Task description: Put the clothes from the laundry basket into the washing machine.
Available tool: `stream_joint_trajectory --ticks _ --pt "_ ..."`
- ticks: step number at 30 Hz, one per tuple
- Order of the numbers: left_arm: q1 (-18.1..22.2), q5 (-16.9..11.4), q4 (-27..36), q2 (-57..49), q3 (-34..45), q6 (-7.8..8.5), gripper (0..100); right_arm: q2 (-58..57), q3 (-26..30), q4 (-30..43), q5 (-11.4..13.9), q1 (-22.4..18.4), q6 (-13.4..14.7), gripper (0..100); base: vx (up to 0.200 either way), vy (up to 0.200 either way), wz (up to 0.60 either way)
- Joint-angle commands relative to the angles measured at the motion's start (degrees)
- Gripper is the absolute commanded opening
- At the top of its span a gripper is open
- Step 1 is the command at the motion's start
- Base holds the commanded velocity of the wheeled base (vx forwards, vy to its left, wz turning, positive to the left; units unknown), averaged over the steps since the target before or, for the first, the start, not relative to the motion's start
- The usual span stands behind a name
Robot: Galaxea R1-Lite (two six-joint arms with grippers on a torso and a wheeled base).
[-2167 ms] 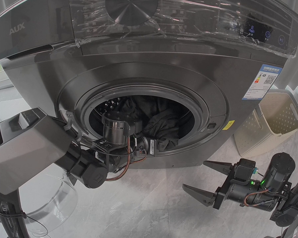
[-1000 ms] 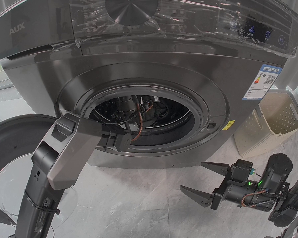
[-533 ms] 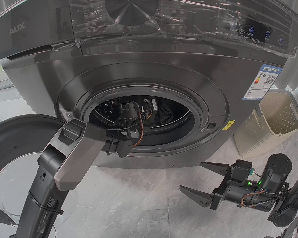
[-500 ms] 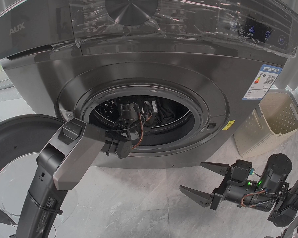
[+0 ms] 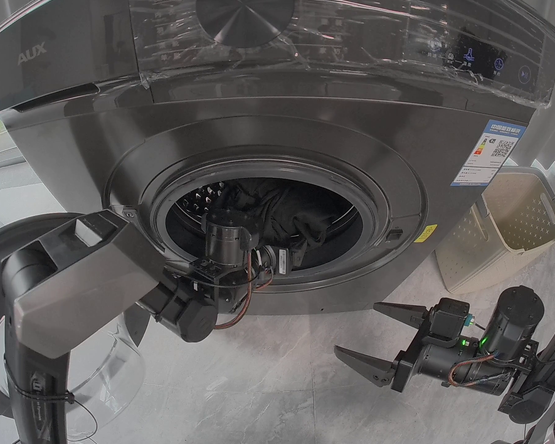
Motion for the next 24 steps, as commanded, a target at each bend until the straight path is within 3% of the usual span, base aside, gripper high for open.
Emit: stream_joint_trajectory --ticks 1,12,20,24 --pt "-2.6 -1.7 0.3 -9.5 9.5 1.06 100 0.0 0.0 0.0 0.0 0.0 0.0 100 0.000 0.000 0.00" --pt "-3.5 -8.1 -0.8 -12.6 10.8 1.50 100 0.0 0.0 0.0 0.0 0.0 0.0 100 0.000 0.000 0.00" --pt "-1.4 -7.3 -7.0 -1.3 2.4 1.23 100 0.4 -0.1 -0.1 0.1 0.0 0.0 100 0.000 0.000 0.00" --pt "-0.9 -7.3 -6.4 2.7 -1.3 1.15 100 0.4 -0.1 0.0 0.1 0.0 0.1 100 0.000 0.000 0.00"
